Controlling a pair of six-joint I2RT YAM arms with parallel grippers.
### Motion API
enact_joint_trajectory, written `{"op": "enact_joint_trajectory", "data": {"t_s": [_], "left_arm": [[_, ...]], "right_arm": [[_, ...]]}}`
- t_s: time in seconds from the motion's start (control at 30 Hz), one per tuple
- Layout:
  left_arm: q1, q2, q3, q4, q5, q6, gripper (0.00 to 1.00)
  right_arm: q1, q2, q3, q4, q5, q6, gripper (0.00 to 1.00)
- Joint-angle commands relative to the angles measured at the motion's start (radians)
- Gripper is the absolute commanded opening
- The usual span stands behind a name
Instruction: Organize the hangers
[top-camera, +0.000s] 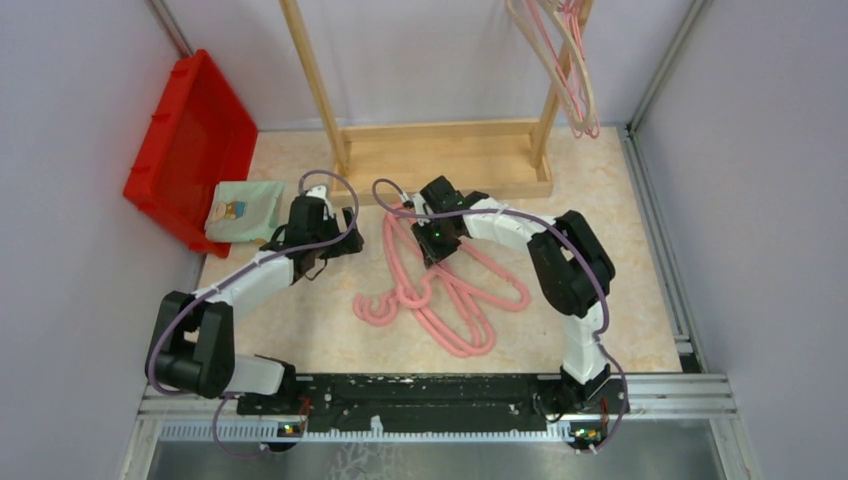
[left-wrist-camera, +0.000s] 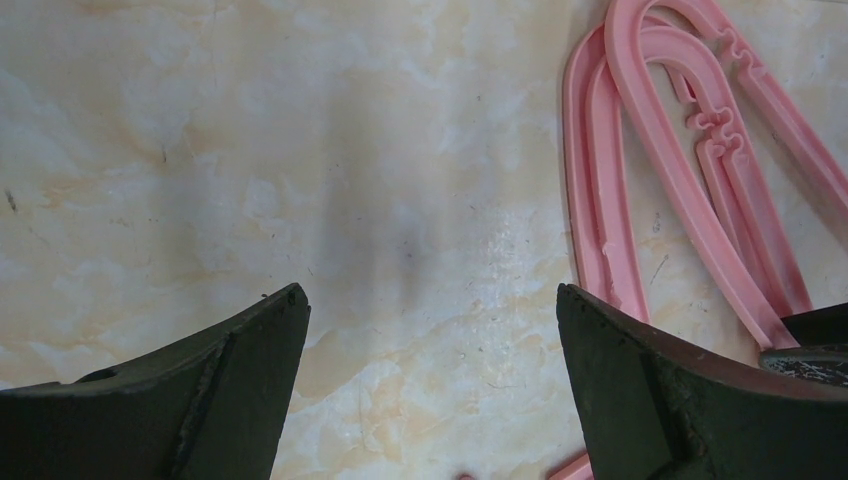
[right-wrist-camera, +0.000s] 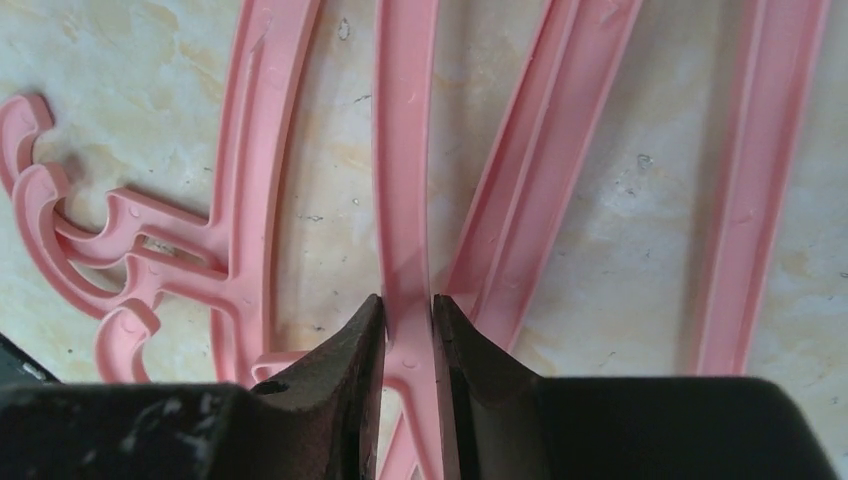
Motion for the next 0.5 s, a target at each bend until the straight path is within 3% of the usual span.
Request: {"op": "enact_joint_trajectory", "data": {"t_s": [0.0,0.1,0.2,0.47], "left_arm": [[0.006,-0.017,-0.009,0.008,-0.006,0.003,0.98],[0.006,-0.010,-0.004,0.012,-0.002,0.001,0.98],[0.006,-0.007,-0.002,0.017,0.001,-0.002,0.98],[0.006,-0.002,-0.010,0.021,0.005,-0.007,0.98]], "right_arm": [[-0.011,-0.073,0.008,0.081,0.063,0.010,0.27],[-0.011,-0.138,-0.033,0.073,0.092,-0.002,0.48],[-0.011,-0.217,-0.096,0.074,0.119,-0.012,0.62],[-0.011,-0.415,-0.238,0.013,0.235,-0.045,0.64]]}}
